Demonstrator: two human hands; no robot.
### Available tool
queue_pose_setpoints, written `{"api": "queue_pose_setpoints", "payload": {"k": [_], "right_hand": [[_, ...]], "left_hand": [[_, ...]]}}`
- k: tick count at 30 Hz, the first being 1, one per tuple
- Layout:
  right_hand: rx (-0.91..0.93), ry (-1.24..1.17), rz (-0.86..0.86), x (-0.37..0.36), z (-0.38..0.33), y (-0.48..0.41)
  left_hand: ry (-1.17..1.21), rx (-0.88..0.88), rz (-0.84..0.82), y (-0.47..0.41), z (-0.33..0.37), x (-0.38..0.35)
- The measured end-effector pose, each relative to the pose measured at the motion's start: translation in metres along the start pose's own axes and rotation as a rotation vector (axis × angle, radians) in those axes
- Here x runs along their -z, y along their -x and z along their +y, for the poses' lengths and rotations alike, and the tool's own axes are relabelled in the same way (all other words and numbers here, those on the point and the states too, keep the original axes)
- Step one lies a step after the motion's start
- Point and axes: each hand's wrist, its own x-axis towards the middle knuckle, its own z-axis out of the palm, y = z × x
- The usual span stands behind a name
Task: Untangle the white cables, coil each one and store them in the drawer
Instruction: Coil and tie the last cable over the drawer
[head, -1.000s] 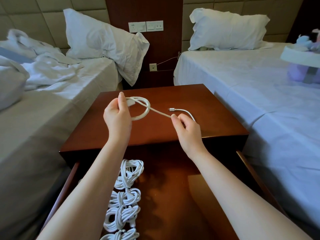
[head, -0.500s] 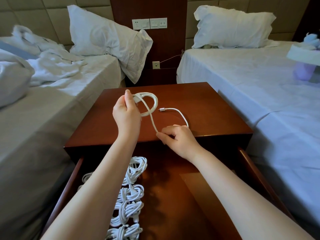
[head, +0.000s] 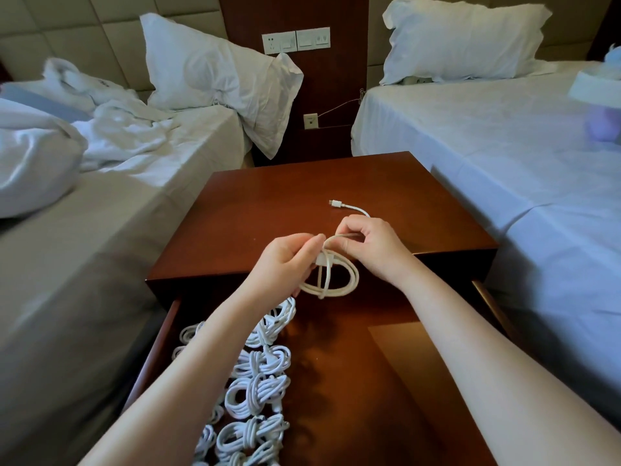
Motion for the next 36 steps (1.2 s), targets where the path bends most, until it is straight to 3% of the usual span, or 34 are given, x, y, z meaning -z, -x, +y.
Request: {"api": "queue_pose_setpoints", "payload": {"k": [10, 15, 18, 25, 30, 36], "right_hand": [[0.146, 0.094, 0.096, 0.006, -0.025, 0.005], [0.202, 0.167, 0.193, -0.01, -0.038, 0.008], [0.275, 0.27, 0.162, -0.02, -0.047, 0.014], [0.302, 0.359, -0.082, -0.053, -0.057, 0.035], [0.254, 0.378, -0.151, -0.067, -0.044, 0.036], [0.111, 0.26, -0.198, -0.063, -0.035, 0.034]], "left_hand": [[-0.186, -0.068, 0.099, 0.008, -0.014, 0.001], [-0.282, -0.089, 0.315, 0.001, -0.029, -0.005], [-0.299, -0.028, 0.466, 0.001, -0.039, 0.001], [-0.213, 0.093, 0.722, 0.003, -0.046, 0.031], [-0.123, 0.089, 0.787, 0.004, -0.041, 0.034], [0.185, 0.032, 0.742, 0.005, -0.034, 0.03]]}}
